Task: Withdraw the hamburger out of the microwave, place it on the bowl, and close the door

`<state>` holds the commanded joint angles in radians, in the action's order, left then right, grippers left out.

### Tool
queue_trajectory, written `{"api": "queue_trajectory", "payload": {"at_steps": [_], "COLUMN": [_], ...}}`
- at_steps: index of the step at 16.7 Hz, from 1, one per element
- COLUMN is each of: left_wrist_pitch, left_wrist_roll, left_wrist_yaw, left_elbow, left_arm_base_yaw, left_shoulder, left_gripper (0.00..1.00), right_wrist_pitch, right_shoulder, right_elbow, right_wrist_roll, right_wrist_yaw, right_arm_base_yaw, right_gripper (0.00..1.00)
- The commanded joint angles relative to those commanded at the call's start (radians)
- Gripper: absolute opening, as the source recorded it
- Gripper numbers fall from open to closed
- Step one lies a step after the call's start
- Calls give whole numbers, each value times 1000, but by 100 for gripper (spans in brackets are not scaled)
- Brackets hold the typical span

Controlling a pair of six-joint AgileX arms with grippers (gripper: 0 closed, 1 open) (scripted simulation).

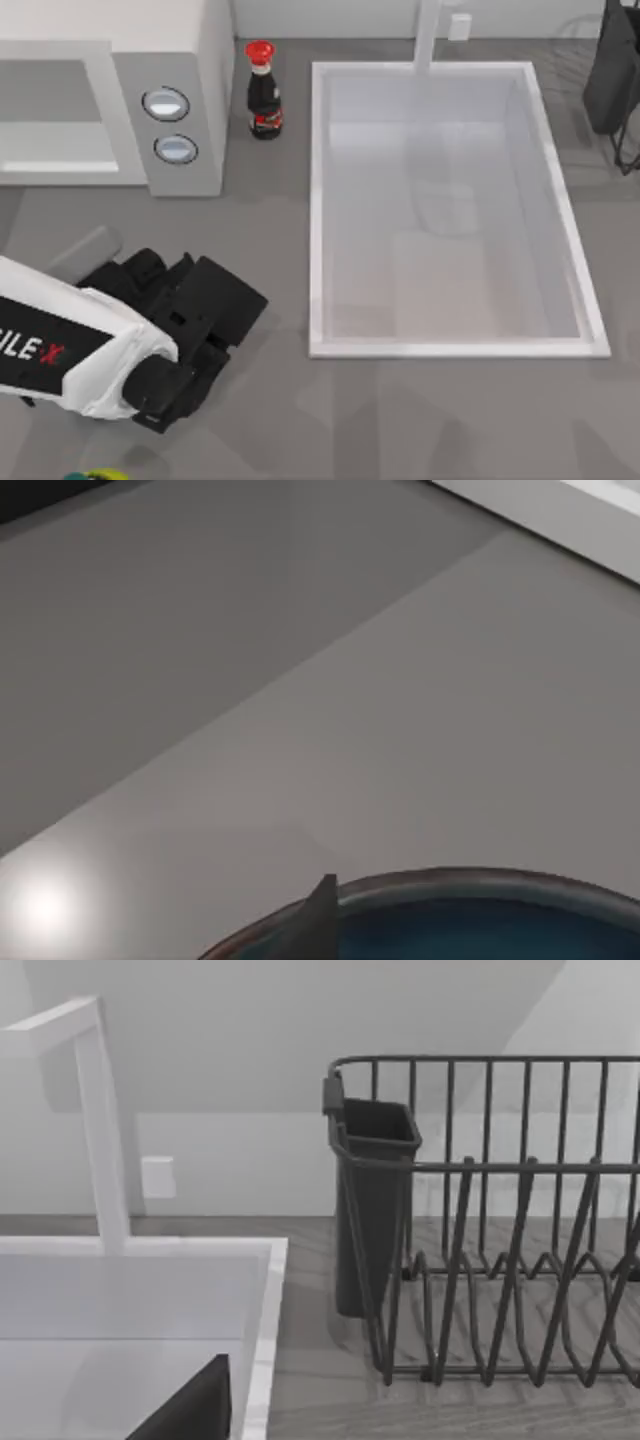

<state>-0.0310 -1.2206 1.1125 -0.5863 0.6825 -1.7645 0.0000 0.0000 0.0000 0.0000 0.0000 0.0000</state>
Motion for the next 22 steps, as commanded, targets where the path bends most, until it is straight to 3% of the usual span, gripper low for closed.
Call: {"api": "queue_trajectory", "payload": {"at_steps": [4,11,22], "left_wrist_pitch": [-120,-117,304], "left_wrist_roll": [-148,-145,137], "left_wrist_yaw": [53,53,20], "left_elbow": [24,20,62], "left_arm_base_yaw": [128,129,-3], "left_shoulder": [24,20,-75], "left_gripper": [0,0,0], "right_wrist_pitch": [0,0,0], "right_shoulder": [0,0,0], "right_elbow": [0,0,0], "right_wrist_roll": [0,0,0], "right_wrist_yaw": [0,0,0], "right_arm_base_yaw": [0,0,0], "right_gripper": [100,100,100]}}
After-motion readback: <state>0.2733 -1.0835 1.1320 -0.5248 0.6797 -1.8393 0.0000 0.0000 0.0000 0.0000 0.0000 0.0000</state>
